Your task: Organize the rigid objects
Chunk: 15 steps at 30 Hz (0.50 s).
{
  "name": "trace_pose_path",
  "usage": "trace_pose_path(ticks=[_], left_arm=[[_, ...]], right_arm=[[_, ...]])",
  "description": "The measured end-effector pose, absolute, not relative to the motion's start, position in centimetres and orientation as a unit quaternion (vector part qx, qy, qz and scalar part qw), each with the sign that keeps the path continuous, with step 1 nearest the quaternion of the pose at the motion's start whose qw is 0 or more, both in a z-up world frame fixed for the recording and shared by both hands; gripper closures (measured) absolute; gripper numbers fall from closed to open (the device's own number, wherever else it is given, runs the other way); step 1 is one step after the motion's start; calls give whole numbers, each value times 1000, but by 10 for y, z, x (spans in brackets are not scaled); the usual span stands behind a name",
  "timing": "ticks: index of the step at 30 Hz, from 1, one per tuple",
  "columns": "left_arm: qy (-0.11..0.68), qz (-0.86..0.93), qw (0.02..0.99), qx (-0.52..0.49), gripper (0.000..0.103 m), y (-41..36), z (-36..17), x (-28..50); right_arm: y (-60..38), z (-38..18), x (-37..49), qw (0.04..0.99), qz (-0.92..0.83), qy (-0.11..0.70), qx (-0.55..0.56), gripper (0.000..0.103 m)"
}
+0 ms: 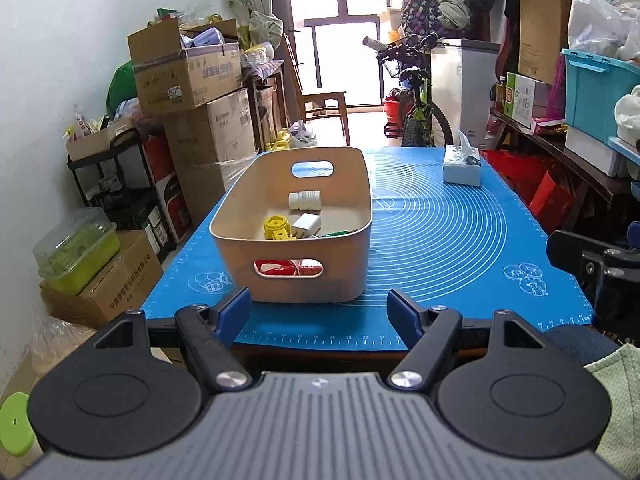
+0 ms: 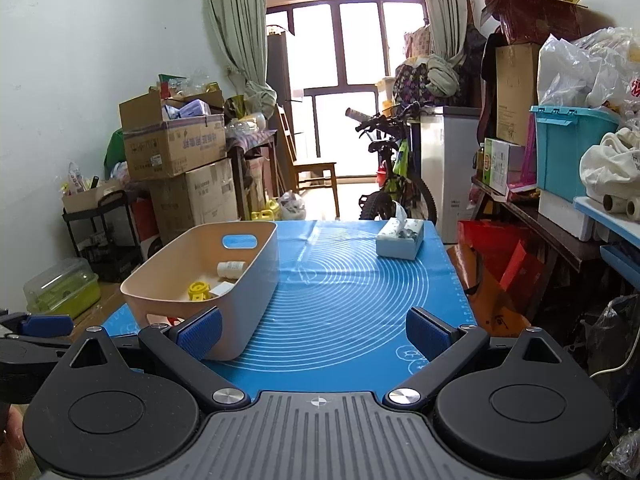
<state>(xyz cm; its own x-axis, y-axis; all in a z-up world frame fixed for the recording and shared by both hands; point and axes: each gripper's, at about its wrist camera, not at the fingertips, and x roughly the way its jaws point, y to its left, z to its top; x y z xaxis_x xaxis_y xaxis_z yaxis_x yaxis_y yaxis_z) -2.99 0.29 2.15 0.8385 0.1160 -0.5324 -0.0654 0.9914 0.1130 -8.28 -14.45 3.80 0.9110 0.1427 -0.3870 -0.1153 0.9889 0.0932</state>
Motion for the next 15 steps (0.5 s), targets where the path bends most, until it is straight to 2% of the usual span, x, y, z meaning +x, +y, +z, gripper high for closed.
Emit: trace_pose_path(ticks=[15], left_arm=[[293,47,954,43,27,4,13,-29]], right_arm=[[-144,29,-78,975,62,210,33,5]])
